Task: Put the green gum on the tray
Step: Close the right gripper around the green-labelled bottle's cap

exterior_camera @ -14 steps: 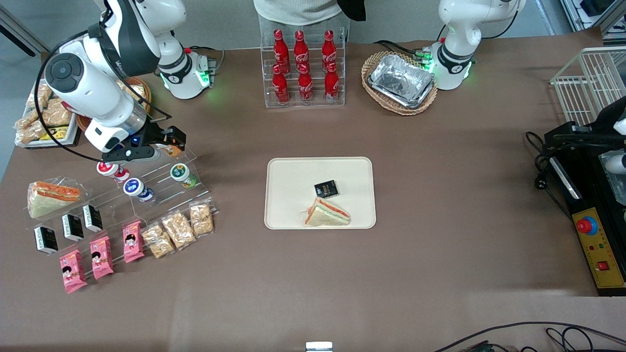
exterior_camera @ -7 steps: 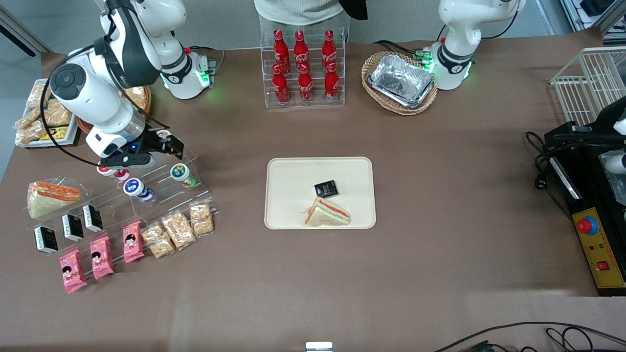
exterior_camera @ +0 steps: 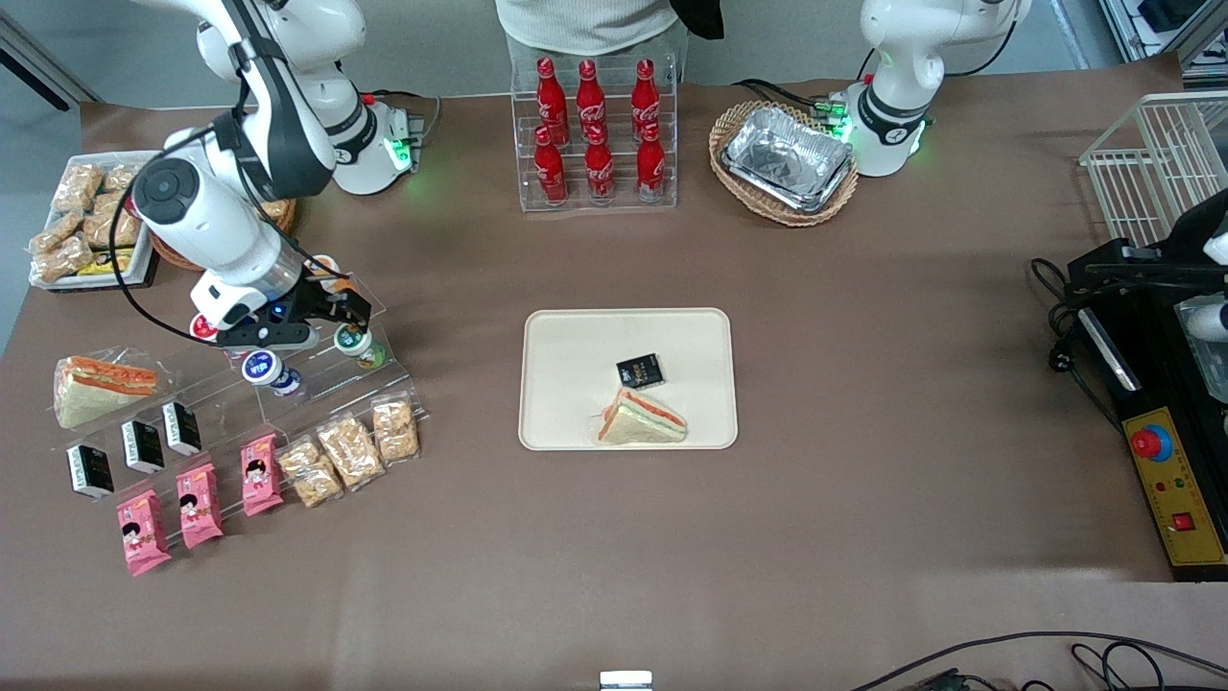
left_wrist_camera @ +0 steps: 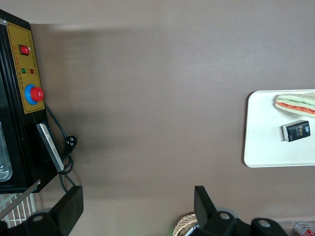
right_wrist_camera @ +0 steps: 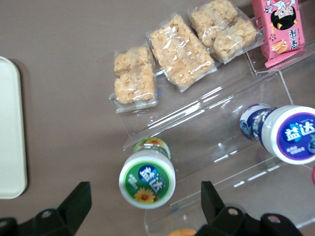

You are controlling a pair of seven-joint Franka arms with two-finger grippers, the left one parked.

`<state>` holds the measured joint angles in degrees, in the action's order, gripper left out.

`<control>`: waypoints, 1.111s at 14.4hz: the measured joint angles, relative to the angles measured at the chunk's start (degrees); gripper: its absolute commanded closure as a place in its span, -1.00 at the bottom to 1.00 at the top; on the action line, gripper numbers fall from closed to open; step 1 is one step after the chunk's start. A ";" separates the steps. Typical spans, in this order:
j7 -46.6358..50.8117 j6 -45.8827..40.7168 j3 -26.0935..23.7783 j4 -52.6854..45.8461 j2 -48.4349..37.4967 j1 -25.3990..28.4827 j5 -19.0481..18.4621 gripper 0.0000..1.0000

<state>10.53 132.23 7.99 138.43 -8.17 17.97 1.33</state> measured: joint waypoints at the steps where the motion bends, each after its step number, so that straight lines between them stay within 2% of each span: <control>1: 0.00 0.67 -0.01 0.01 0.79 0.00 0.00 -0.98; 16: 0.00 5.54 -0.10 2.41 4.29 0.01 0.00 -0.98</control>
<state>10.53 137.76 7.89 140.83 -3.87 17.98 1.33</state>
